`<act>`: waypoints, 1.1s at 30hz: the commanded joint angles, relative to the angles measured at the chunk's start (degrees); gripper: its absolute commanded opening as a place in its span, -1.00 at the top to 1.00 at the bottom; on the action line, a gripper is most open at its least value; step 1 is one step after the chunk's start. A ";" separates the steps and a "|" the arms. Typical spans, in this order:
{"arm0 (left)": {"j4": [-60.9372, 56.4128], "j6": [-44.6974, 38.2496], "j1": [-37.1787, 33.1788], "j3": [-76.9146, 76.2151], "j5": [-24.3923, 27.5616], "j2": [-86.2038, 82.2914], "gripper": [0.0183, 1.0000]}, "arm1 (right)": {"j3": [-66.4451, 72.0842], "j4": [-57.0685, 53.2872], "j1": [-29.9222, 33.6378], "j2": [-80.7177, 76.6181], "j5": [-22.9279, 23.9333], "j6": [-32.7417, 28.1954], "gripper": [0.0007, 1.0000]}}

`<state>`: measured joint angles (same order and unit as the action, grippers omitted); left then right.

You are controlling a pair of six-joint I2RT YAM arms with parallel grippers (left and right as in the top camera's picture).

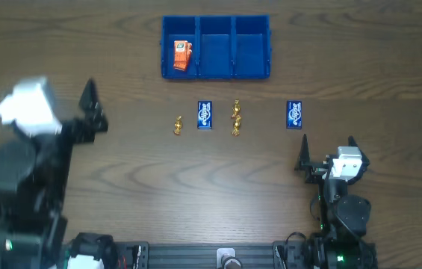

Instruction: Sort Candies Into Trays

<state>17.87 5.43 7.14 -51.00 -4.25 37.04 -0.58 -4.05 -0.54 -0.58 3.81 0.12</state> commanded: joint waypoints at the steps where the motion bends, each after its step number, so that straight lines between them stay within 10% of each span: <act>1: -9.73 -2.93 -4.09 15.78 7.43 -13.49 -1.00 | 0.13 -0.33 0.28 0.39 -0.09 -0.81 -1.00; 13: -33.18 -3.32 -7.61 45.42 13.33 -30.62 -1.00 | 0.13 -0.31 0.28 0.39 -0.09 -0.81 -1.00; 33: -14.25 -3.58 -7.65 50.73 14.16 -36.87 -1.00 | 0.13 -0.31 0.28 0.39 -0.09 -0.83 -1.00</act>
<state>1.54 2.55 -0.27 -1.34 9.04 0.62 -0.58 -4.08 -0.54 -0.58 3.81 0.12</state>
